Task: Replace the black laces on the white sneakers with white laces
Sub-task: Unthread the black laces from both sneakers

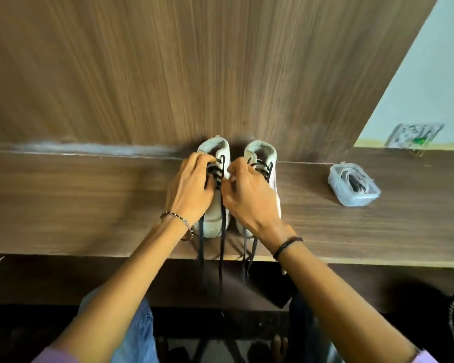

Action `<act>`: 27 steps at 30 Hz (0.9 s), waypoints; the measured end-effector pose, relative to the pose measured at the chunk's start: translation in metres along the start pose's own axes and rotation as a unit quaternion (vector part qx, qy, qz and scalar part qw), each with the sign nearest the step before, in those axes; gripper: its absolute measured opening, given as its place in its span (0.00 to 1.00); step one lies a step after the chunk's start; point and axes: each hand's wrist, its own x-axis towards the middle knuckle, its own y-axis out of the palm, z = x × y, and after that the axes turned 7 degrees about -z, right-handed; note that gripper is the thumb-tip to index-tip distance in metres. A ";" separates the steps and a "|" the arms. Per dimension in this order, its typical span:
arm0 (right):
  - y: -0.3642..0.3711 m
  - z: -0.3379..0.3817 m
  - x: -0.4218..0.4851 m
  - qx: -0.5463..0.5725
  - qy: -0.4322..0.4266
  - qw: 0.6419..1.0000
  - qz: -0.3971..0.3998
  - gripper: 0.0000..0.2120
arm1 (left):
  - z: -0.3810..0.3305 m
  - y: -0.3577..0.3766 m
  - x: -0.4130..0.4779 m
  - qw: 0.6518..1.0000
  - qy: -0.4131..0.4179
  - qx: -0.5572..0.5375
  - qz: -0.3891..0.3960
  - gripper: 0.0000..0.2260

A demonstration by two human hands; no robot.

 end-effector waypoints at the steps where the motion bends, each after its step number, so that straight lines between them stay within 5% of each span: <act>1: 0.000 0.000 0.000 -0.004 -0.004 1.000 0.016 0.09 | -0.002 -0.001 0.001 1.000 -0.011 0.003 0.021 0.15; 12: -0.029 0.008 -0.006 0.015 -0.026 0.997 0.071 0.10 | -0.036 -0.024 0.006 0.991 -0.077 0.055 0.097 0.12; 27: -0.024 0.006 0.016 -0.027 0.010 0.995 0.099 0.13 | -0.021 -0.024 0.023 0.983 -0.176 -0.007 0.050 0.13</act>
